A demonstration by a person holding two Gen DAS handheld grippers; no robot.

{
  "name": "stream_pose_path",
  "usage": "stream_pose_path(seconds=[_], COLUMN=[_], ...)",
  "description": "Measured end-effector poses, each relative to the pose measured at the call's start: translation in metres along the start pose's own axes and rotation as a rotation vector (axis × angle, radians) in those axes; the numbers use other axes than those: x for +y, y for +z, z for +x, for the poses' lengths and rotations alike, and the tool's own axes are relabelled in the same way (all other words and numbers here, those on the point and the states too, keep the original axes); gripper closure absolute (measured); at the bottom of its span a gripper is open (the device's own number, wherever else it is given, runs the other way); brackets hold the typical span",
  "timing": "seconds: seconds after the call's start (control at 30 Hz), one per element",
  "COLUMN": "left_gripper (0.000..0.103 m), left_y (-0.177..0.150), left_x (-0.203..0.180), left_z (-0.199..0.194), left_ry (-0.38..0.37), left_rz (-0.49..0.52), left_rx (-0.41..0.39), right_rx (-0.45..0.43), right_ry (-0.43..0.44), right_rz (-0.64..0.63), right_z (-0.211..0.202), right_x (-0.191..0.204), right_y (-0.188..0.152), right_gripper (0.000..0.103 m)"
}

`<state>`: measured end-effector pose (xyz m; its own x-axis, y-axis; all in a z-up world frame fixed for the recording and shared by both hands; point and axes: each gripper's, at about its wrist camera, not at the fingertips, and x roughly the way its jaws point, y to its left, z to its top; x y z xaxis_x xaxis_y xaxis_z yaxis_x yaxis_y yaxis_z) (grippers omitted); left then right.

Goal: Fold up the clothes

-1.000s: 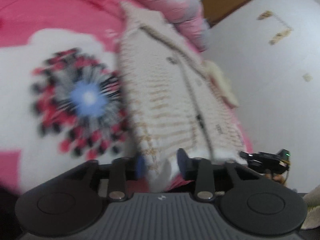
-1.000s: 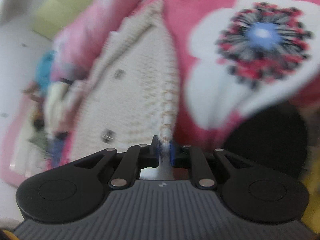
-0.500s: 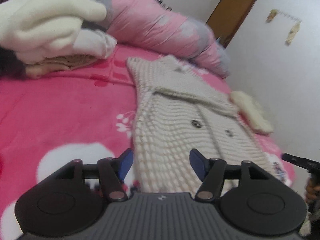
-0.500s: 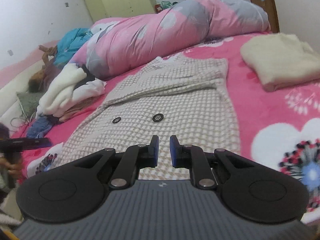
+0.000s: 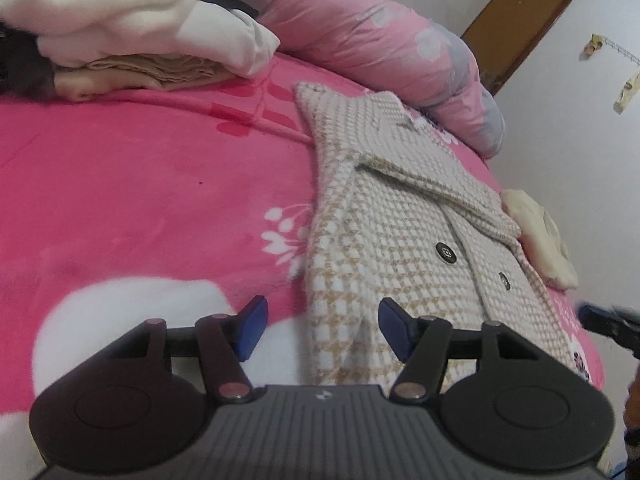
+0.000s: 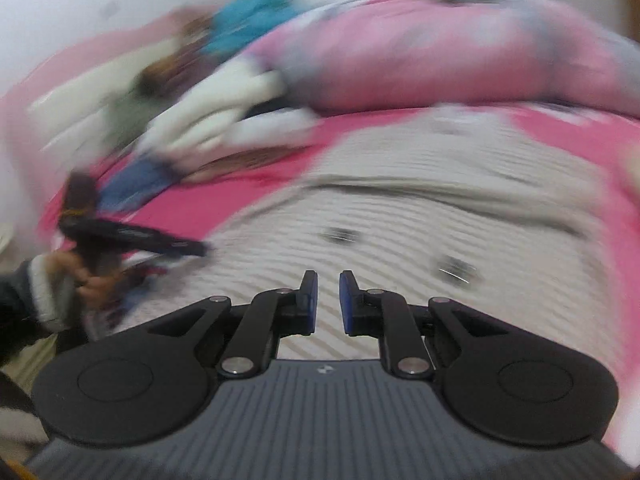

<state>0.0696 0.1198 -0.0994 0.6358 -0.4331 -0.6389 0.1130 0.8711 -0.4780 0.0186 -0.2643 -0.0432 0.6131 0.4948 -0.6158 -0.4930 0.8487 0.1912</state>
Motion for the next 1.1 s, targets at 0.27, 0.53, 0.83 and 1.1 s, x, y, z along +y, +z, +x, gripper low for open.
stream_pose_path(seconds=[0.27,0.53,0.83,1.1], left_gripper=[0.043,0.043,0.039,0.038], left_y=[-0.001,-0.003,-0.009,0.002], left_x=[0.01,0.018,0.004,-0.075], left_z=[-0.006,-0.02,-0.06,-0.041], left_ry=[-0.02,-0.032,0.047,-0.095], left_rz=[0.037,0.081,0.161,0.311], left_rx=[-0.013,-0.029,-0.097,-0.104], right_rx=[0.269,0.3,0.285,0.155], right_ry=[0.199,0.348,0.521,0.283], right_rz=[-0.297,-0.459,-0.526,-0.123], right_z=[0.109,0.082,0.051,0.006], right_x=[0.076,0.118,0.153,0.056], right_y=[0.023,-0.002,-0.023,-0.046], right_gripper=[0.092,0.092,0.092,0.091])
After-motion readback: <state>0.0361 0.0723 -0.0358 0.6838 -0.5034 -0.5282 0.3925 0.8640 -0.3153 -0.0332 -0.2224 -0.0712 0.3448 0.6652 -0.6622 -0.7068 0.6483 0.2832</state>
